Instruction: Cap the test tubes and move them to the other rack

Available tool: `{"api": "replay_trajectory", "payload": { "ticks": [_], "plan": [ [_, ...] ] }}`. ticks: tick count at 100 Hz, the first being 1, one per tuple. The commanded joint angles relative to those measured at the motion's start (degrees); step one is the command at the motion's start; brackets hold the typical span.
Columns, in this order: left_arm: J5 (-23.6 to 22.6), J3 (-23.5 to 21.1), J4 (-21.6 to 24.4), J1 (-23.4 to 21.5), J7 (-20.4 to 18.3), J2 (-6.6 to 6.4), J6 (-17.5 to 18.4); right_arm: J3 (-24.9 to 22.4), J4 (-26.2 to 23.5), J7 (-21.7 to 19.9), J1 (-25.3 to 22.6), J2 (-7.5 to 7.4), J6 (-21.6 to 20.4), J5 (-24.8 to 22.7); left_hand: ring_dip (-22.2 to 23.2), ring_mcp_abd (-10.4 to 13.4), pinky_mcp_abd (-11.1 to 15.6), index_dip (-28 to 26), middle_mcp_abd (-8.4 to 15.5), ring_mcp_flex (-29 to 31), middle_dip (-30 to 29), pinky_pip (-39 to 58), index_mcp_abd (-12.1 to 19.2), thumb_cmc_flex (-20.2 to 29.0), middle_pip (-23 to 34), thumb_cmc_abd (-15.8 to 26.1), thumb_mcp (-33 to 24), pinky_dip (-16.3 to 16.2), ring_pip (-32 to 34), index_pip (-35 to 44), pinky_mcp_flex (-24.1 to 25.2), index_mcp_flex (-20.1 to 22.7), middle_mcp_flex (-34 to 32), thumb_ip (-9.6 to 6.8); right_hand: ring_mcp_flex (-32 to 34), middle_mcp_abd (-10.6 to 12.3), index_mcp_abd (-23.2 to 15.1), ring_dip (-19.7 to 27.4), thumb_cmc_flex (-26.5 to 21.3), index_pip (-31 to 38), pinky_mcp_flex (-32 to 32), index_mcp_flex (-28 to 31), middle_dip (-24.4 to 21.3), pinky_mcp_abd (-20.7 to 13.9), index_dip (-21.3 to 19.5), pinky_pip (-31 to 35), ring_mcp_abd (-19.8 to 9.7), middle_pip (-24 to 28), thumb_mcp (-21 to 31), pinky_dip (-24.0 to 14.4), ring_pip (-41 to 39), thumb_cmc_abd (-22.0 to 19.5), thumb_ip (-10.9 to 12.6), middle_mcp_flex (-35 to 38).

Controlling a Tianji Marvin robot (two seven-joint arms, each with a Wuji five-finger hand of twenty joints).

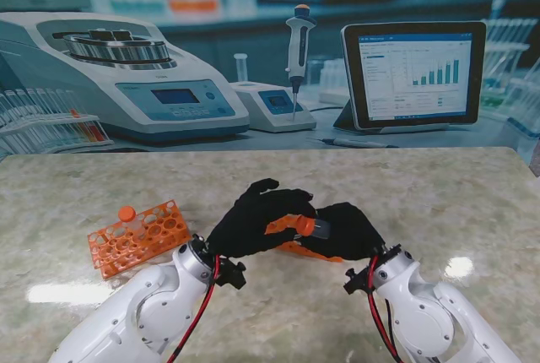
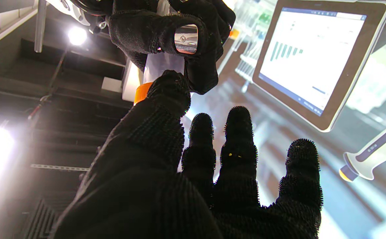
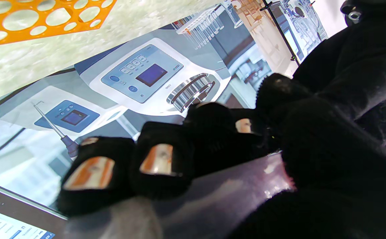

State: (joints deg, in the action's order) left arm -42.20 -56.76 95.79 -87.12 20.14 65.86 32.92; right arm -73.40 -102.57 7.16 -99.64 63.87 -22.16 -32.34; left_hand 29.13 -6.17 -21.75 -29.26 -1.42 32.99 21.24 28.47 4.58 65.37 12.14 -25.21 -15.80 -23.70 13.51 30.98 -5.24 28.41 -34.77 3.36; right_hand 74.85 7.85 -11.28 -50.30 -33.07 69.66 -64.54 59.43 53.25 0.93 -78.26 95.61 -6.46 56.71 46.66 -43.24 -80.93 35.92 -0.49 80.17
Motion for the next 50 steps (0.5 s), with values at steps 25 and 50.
{"api": "replay_trajectory", "payload": {
  "ticks": [25, 50],
  "plan": [
    [0.0, -0.6, 1.0, -0.8, -1.7, -0.18, 1.3, 0.3, -1.0, -0.4, -0.5, 0.25, -0.2, -0.1, -1.0, 0.6, 1.0, 3.9, 1.9, -1.8, -1.7, -0.3, 12.3, 8.6, -1.6, 7.3, -12.5, -0.5, -1.2, 4.5, 1.4, 10.6, 0.1, -1.38, 1.1, 0.8, -1.1, -3.6, -0.6, 3.3, -3.5, 2.5, 1.0, -3.5, -1.4, 14.7, -7.2, 0.6, -0.1, -3.5, -10.7, -0.8, -1.0, 2.3],
    [0.4, -1.3, 1.6, -1.1, -2.7, -0.36, 1.8, 0.4, -0.9, -0.4, -0.4, 0.24, -0.1, 0.0, -1.2, 0.6, 1.1, 5.2, 2.0, -2.2, -2.0, -1.1, 12.6, 8.6, -1.9, 7.7, -16.7, -0.4, -1.4, 4.7, 1.9, 10.7, 0.4, -0.41, 1.1, 0.9, -1.1, -3.6, -0.5, 3.2, -3.5, 2.5, 1.0, -3.5, -1.4, 14.7, -7.2, 0.6, -0.1, -3.5, -10.7, -0.8, -1.0, 2.3]
  ]
}}
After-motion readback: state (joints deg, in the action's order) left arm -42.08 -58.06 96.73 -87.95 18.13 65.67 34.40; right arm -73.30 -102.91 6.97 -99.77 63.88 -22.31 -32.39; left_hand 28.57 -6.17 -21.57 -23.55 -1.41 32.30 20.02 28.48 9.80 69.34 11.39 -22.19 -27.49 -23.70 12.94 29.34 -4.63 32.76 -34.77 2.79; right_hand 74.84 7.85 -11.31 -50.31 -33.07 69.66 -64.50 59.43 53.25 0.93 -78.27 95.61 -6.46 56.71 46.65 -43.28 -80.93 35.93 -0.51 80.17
